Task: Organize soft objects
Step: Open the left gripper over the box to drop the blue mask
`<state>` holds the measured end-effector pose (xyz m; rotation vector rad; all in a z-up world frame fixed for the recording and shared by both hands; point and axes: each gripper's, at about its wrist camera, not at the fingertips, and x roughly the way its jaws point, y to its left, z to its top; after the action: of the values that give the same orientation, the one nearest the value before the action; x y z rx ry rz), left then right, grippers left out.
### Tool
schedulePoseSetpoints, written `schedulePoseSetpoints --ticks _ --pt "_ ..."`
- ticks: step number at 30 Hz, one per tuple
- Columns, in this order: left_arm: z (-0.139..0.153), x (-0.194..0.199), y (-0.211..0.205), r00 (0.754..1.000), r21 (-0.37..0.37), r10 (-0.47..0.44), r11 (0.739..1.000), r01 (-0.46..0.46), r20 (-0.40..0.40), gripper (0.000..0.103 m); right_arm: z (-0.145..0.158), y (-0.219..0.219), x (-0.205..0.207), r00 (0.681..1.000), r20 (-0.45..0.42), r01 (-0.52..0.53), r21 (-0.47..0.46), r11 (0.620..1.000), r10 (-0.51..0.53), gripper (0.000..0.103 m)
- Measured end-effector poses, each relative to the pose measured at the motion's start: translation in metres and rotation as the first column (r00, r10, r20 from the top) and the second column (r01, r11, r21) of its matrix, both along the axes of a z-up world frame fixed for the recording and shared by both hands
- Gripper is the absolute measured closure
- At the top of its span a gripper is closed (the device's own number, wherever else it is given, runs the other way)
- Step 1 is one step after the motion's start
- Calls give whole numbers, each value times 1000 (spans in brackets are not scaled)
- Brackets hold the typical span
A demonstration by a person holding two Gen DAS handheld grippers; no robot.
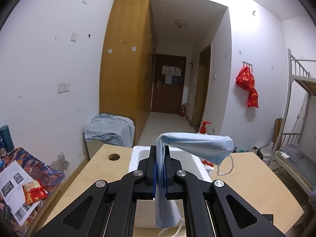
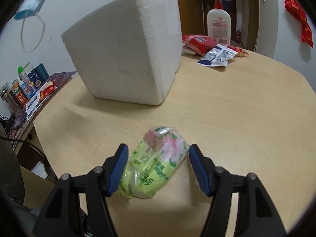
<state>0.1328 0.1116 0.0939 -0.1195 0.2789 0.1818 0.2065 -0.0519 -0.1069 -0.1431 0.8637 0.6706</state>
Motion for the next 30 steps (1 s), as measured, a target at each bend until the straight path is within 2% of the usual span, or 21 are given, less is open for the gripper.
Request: schedulePoseSetpoints --ticks 10,12,14,23,30 --pt "-3 48 7 998 -13 -17 1000 16 -67 98 -3 9 -1 1000 13 -18 -61 998 19 35" --pt "-5 57 9 996 -14 -19 1000 18 -84 98 -3 9 0 1000 10 -18 -57 998 19 39" --pt "-8 65 11 995 -15 -13 1000 11 -96 98 -3 7 1 1000 6 -15 -49 999 15 49" --pt "-22 97 15 988 -32 -16 999 11 -155 98 -3 7 4 999 15 -46 -25 999 47 60" --pt "-33 120 19 977 -27 10 1000 -16 -214 98 -1 3 8 999 17 -51 4 999 51 63"
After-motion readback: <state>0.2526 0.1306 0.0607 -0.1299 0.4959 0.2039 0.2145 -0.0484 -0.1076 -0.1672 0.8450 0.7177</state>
